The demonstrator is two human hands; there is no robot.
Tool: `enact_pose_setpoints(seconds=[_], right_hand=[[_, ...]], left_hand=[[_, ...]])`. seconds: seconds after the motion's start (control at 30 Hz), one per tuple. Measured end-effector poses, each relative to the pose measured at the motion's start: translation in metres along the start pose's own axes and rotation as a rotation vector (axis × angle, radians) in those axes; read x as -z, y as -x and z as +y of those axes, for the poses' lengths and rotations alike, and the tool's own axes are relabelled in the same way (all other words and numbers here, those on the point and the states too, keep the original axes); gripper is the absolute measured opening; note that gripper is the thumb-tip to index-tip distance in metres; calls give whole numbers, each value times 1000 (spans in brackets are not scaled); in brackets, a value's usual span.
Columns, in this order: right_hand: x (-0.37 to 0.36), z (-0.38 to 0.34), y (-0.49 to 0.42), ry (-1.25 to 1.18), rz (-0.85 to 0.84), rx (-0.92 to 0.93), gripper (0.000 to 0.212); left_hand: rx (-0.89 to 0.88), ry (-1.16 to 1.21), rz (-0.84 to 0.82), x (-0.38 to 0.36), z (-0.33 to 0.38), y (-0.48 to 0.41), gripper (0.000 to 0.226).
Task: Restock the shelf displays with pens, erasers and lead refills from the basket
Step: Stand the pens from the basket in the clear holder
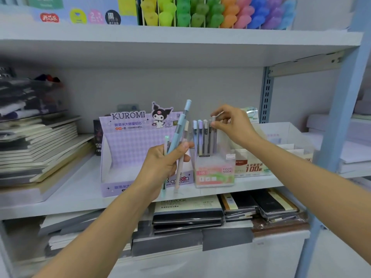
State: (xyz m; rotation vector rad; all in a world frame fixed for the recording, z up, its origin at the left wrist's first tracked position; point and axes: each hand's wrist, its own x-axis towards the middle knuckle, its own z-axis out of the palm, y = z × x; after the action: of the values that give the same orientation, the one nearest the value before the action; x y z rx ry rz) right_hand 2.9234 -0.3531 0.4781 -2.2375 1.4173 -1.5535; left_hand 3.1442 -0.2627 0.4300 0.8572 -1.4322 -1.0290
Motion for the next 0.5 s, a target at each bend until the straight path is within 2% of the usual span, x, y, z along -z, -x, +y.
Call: enact_pose_setpoints(seconds=[0.13, 0.23, 0.27, 0.33, 0.4, 0.5], right_hand=[[-6, -2, -1, 136, -34, -8, 20], [-1, -10, 2, 126, -9, -12, 23], [2, -15, 5, 69, 15, -3, 24], [7, -27, 11, -203, 2, -23, 25], [13, -43, 18, -487, -117, -79, 29], [17, -62, 27, -596, -308, -59, 33]], left_hand=[[23, 18, 8, 0, 3, 3, 35], [57, 38, 7, -1, 4, 5, 33], [63, 37, 1, -1, 5, 6, 31], [71, 33, -12, -4, 5, 8, 30], [80, 35, -30, -8, 7, 10, 30], [88, 39, -67, -18, 10, 16, 31]])
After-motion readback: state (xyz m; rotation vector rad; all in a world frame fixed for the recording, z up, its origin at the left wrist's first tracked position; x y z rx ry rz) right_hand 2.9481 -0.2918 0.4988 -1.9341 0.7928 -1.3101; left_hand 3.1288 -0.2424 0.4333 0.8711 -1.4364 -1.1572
